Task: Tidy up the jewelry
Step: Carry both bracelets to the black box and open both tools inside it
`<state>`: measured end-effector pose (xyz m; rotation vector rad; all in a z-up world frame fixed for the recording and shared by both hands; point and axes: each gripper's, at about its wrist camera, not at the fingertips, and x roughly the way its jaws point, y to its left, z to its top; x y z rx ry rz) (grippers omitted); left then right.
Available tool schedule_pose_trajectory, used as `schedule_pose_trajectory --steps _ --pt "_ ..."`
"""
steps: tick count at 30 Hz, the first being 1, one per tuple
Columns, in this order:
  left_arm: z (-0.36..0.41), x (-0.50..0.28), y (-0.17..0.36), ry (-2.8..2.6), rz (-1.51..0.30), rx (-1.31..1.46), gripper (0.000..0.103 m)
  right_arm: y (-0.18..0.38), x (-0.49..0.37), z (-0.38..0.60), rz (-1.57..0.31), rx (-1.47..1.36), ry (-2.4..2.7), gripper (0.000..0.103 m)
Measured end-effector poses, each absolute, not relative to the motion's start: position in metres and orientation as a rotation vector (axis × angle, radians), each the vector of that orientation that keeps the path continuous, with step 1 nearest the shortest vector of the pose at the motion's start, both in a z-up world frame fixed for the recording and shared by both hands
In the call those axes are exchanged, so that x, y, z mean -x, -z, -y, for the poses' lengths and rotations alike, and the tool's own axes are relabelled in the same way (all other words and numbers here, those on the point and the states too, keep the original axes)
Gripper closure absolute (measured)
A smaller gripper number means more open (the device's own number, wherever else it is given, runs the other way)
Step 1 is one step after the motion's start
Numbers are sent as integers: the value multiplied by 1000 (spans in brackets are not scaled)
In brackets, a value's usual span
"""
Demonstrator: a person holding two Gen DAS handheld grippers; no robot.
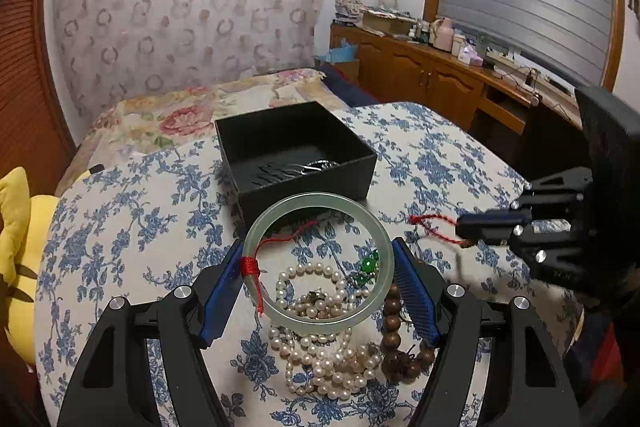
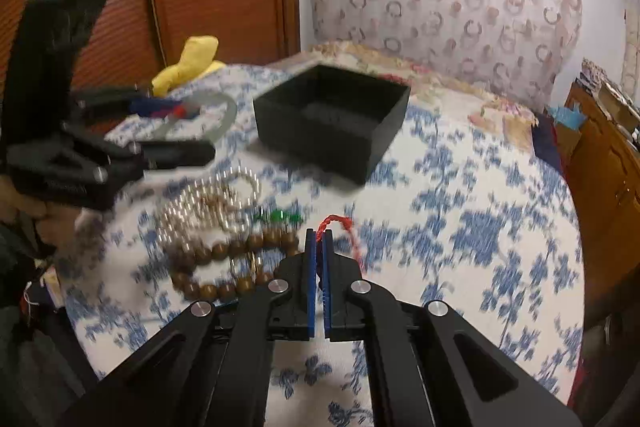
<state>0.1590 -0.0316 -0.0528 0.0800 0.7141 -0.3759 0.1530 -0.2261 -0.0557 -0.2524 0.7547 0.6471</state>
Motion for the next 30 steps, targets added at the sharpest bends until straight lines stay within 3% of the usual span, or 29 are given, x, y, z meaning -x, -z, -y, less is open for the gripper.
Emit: schedule_pose_trajectory --steps 17,30 --pt "19 -181 35 344 -672 -62 34 -12 -220 195 -625 233 -660 100" --pt "12 -201 18 328 -641 -60 34 16 -286 169 -714 189 -644 100"
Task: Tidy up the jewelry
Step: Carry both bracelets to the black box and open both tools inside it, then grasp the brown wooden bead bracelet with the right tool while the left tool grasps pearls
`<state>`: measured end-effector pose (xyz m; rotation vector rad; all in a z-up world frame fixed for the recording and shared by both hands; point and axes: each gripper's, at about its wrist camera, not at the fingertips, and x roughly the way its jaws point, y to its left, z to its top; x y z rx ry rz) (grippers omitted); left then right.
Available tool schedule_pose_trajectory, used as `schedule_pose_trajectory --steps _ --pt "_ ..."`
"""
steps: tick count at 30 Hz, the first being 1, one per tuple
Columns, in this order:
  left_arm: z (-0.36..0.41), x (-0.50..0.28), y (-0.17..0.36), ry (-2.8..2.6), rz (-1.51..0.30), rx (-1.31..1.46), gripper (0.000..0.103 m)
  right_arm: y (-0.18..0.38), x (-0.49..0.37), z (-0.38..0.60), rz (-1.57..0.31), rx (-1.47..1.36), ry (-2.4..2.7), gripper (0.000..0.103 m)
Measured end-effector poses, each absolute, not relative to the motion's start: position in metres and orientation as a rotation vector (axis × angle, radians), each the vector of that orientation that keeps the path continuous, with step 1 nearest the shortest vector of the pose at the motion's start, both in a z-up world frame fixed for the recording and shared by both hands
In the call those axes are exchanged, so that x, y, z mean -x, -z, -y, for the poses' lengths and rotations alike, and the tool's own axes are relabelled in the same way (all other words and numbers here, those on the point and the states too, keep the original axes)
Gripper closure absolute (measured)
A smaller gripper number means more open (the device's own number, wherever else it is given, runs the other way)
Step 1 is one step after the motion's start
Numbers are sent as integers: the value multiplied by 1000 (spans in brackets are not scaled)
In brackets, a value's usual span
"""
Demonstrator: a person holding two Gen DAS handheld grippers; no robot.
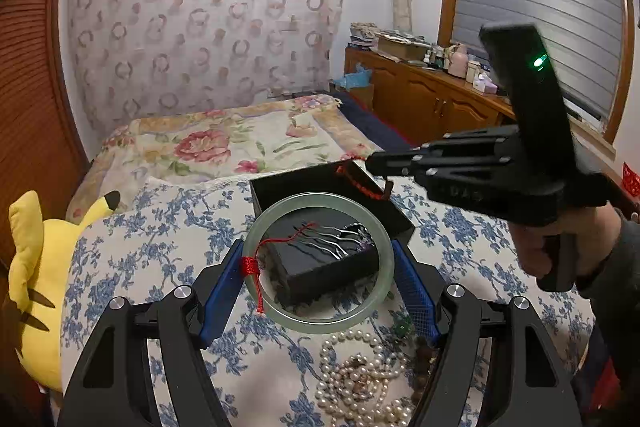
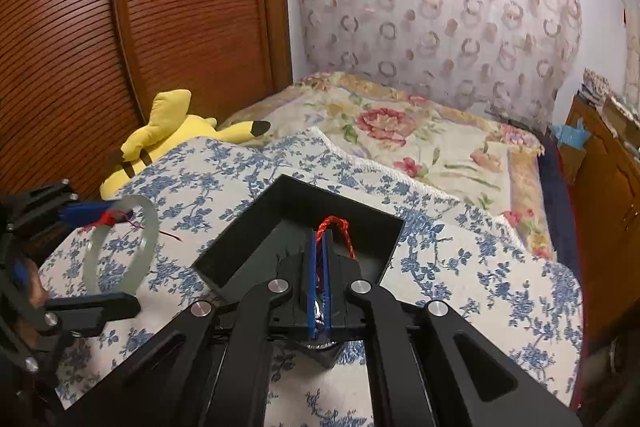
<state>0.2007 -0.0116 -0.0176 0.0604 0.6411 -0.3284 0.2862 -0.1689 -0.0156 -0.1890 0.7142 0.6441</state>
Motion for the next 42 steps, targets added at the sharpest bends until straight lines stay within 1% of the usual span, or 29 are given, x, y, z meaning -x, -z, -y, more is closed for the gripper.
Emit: schedule_pose_trajectory --steps 4,6,8,10,12,24,31,34,39,40,41,42 --pt "9 -213 20 315 -642 -60 34 26 -295 167 -736 166 -649 98" --pt "7 -220 22 310 -645 -54 34 28 -300 169 -748 147 -640 93" --pt "5 -229 26 306 -655 -45 34 27 -302 171 -745 143 -637 92" --pt "4 -236 30 307 -663 -43 34 24 -302 174 -738 136 -639 83" --pt "5 -245 35 299 -673 -50 34 22 -304 178 -738 123 -646 79" --pt "15 -279 50 311 -736 -38 34 14 -286 206 -706 67 -625 78" --pt "27 -281 57 300 -747 -60 34 20 -266 214 -708 94 -623 78" --pt "26 -277 54 305 -732 -44 26 22 -255 216 -702 102 -629 78" --pt "22 -261 45 307 -702 -46 26 26 -233 221 -698 98 -630 78" --pt "20 -254 42 306 -692 -47 24 27 -227 222 -698 98 -630 78" --pt "19 -249 41 302 -685 -49 20 29 -223 222 -699 97 -631 78" --pt "17 -245 40 299 -678 -50 18 30 -219 222 -701 96 -634 78"
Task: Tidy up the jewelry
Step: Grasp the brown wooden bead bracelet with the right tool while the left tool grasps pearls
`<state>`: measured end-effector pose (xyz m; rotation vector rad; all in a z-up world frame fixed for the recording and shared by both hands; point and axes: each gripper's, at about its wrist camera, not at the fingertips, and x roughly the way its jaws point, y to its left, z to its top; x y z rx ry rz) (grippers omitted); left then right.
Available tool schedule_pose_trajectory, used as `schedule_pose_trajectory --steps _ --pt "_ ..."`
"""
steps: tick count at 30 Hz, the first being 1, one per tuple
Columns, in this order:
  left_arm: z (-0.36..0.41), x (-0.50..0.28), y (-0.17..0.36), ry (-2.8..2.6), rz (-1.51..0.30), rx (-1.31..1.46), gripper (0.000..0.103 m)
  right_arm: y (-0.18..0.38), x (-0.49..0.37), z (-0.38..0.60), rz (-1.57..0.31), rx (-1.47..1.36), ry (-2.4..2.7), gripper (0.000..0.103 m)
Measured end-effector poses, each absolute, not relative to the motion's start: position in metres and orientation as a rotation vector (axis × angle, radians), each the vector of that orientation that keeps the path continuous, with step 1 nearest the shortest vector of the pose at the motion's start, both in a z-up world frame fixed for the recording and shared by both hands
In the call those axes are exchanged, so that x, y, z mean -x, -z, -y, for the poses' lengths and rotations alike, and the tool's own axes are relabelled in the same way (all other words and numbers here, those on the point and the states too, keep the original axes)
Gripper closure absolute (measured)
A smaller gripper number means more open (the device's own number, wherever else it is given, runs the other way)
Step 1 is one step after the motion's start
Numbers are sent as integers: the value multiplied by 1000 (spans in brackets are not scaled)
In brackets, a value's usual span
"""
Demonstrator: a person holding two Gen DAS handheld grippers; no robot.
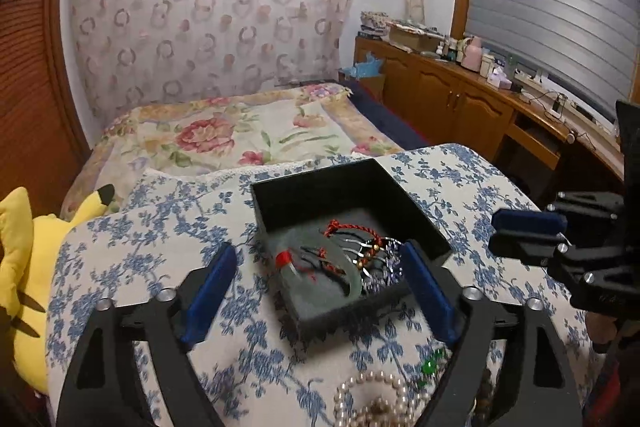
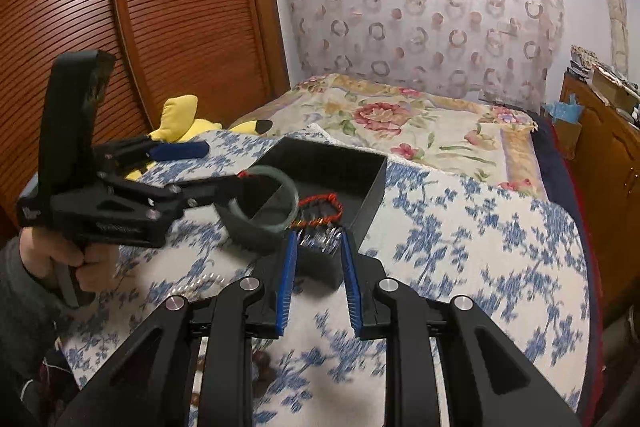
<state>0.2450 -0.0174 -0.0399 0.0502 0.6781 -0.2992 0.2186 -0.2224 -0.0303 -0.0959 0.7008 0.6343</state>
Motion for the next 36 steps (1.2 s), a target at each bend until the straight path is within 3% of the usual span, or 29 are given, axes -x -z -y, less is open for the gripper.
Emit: schedule_pose_trajectory --steps 4,17,20,29,30,32,36 --pt "11 -222 39 288 -661 -61 12 42 -199 222 -721 95 -645 64" --pt "-18 -166 69 272 -710 -28 8 89 -160 213 -850 188 -663 64" --pt "-20 -159 77 272 -728 -33 8 94 -159 212 -867 200 -662 71" --pt "-27 -150 89 249 -761 -17 8 100 -167 203 -894 194 -648 73" --pt "-27 -149 90 248 -765 -17 8 100 -167 202 -894 200 -648 82" --pt "-28 -147 92 249 -770 -18 8 100 -165 201 -893 206 -661 87" --pt "-28 -141 98 261 -797 -14 8 97 -158 205 -869 207 -662 88"
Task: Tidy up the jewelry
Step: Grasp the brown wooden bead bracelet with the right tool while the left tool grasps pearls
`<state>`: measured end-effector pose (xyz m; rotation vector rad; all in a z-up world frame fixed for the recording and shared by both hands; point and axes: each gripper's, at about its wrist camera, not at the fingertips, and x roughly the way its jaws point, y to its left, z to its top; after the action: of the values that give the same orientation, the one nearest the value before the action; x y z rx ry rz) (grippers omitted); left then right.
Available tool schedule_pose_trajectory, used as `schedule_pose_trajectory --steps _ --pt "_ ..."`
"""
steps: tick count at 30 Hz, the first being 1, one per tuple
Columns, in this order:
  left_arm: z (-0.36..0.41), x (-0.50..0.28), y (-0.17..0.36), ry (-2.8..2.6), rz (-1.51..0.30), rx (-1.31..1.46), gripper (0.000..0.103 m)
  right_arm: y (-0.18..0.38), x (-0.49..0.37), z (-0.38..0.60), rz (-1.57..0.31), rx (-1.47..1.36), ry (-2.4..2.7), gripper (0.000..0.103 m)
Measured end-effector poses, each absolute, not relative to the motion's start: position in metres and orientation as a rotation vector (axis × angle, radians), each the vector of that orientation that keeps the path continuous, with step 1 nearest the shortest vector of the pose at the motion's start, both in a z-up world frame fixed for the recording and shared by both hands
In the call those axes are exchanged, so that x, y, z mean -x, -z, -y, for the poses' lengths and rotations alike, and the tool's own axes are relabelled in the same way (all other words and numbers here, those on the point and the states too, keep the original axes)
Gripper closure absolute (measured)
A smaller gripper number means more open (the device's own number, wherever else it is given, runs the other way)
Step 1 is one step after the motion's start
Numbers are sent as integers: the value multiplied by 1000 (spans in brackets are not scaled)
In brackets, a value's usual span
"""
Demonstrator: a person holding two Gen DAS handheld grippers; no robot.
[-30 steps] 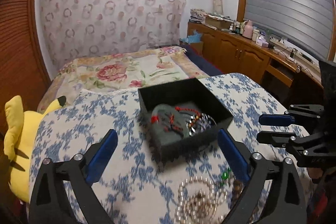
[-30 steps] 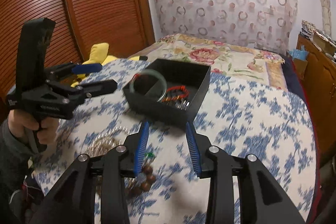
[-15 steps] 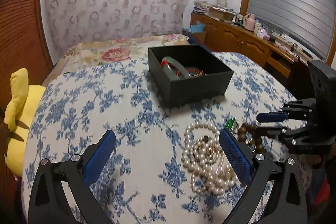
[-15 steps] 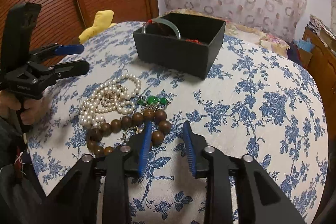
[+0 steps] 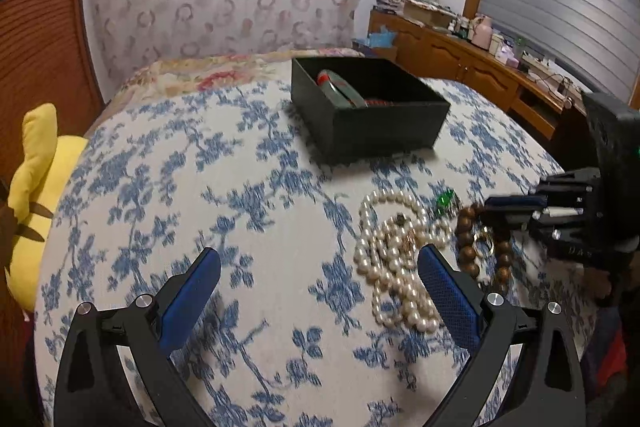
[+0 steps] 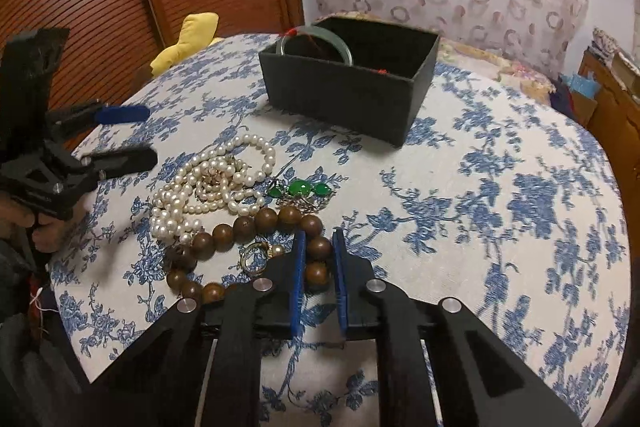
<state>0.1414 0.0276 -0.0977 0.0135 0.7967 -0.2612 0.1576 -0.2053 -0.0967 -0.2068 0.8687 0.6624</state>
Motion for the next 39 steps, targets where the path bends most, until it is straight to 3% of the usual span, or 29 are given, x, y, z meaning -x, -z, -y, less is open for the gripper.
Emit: schedule_pose_trajectory --steps 12,17,25,30,34,39 --pt "-21 -112 92 312 -791 10 10 69 -120 239 -728 128 -578 88" --pt "-6 -107 93 379 -810 -20 39 71 -116 247 -727 109 -585 88" --pt "12 -119 102 399 -859 -62 68 62 -112 245 -704 102 -605 88" --pt "16 -126 106 404 -865 -65 71 57 -110 241 -696 106 -617 88" --pt "16 -126 106 420 -861 -52 96 59 -110 237 -700 112 -622 88" --pt "11 -122 102 414 -839 -42 96 59 -110 236 -700 114 -623 88"
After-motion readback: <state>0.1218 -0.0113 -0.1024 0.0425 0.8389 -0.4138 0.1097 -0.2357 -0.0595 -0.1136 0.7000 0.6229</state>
